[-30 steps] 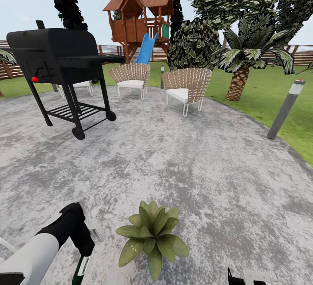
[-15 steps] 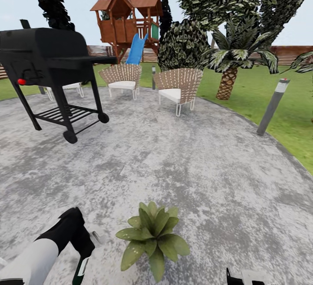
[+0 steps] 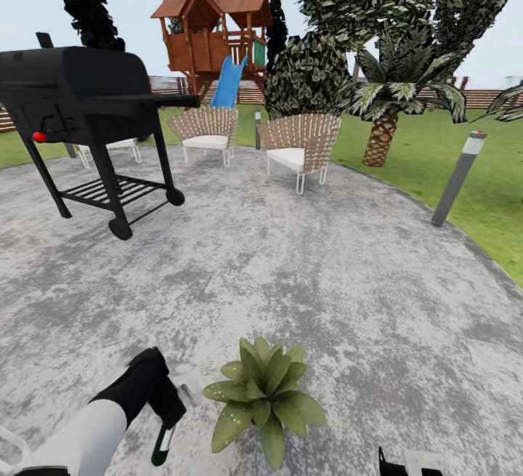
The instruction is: Pick up the pesticide atomizer in the garden and spray insectifuge to fully cover both potted plants in the garden.
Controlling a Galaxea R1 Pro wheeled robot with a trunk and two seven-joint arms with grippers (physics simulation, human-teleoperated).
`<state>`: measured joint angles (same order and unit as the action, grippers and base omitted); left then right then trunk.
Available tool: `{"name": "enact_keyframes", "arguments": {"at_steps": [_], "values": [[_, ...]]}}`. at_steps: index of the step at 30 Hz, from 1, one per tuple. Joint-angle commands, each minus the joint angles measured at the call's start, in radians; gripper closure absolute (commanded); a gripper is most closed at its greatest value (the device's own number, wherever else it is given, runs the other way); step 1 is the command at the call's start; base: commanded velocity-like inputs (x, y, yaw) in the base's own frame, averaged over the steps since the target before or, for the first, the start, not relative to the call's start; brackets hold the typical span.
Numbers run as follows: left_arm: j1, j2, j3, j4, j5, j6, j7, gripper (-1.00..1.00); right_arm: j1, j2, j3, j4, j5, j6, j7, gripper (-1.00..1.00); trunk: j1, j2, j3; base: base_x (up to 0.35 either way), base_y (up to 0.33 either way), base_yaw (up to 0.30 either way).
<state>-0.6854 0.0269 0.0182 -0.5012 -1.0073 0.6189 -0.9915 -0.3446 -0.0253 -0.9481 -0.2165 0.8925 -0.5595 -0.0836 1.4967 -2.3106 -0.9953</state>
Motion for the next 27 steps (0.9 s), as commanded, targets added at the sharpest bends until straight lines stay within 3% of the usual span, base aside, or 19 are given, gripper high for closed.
{"name": "enact_keyframes", "arguments": {"at_steps": [1, 3, 6, 8, 17, 20, 21, 22, 23, 27], "values": [[0.000, -0.007, 0.002, -0.002, -0.005, 0.007, -0.004, 1.00, -0.001, 0.000, -0.004, 0.002, 0.011, -0.003, -0.007, -1.00, 0.000, 0.000, -0.001, 0.000, 0.000, 0.000], [0.000, -0.005, 0.001, -0.002, -0.007, 0.006, -0.003, 1.00, -0.001, -0.001, -0.004, 0.002, 0.011, -0.003, -0.007, -1.00, 0.000, 0.000, -0.001, 0.000, 0.000, 0.000], [0.006, 0.022, 0.018, 0.008, -0.005, -0.001, -0.004, 1.00, -0.001, -0.001, -0.004, 0.002, 0.011, -0.003, -0.007, -1.00, 0.000, 0.000, -0.001, 0.000, 0.000, 0.000], [0.034, 0.040, 0.025, 0.058, -0.006, -0.008, -0.003, 1.00, -0.001, 0.000, -0.004, 0.002, 0.011, -0.003, -0.007, -1.00, 0.000, 0.000, -0.001, 0.000, 0.000, 0.000], [0.062, 0.020, 0.039, 0.074, -0.001, -0.007, 0.029, 1.00, -0.001, 0.001, -0.004, 0.002, 0.011, -0.003, -0.007, -1.00, 0.000, 0.000, -0.001, 0.000, 0.000, 0.000], [0.067, 0.019, 0.042, 0.091, 0.087, -0.008, 0.095, 1.00, -0.001, 0.001, -0.004, 0.002, 0.011, -0.003, -0.007, -1.00, 0.000, 0.000, -0.001, 0.000, 0.000, 0.000], [0.078, 0.020, 0.042, 0.094, 0.138, -0.014, 0.139, 1.00, -0.001, 0.000, -0.004, 0.001, 0.011, -0.003, -0.007, -1.00, 0.000, 0.000, -0.001, 0.000, 0.000, 0.000], [0.092, 0.020, 0.042, 0.102, 0.230, -0.069, 0.230, 1.00, -0.001, 0.000, -0.005, -0.001, 0.010, -0.003, -0.007, -1.00, 0.000, 0.000, -0.001, 0.000, 0.000, 0.000], [0.096, 0.021, 0.042, 0.107, 0.267, -0.114, 0.278, 1.00, -0.001, 0.000, -0.005, 0.000, 0.011, -0.003, -0.007, -1.00, 0.000, 0.000, -0.001, 0.000, 0.000, 0.000], [0.108, 0.019, 0.036, 0.152, 0.272, -0.139, 0.299, 1.00, -0.001, -0.001, -0.006, 0.000, 0.011, -0.003, -0.007, -1.00, 0.000, 0.000, -0.001, 0.000, 0.000, 0.000]]}}
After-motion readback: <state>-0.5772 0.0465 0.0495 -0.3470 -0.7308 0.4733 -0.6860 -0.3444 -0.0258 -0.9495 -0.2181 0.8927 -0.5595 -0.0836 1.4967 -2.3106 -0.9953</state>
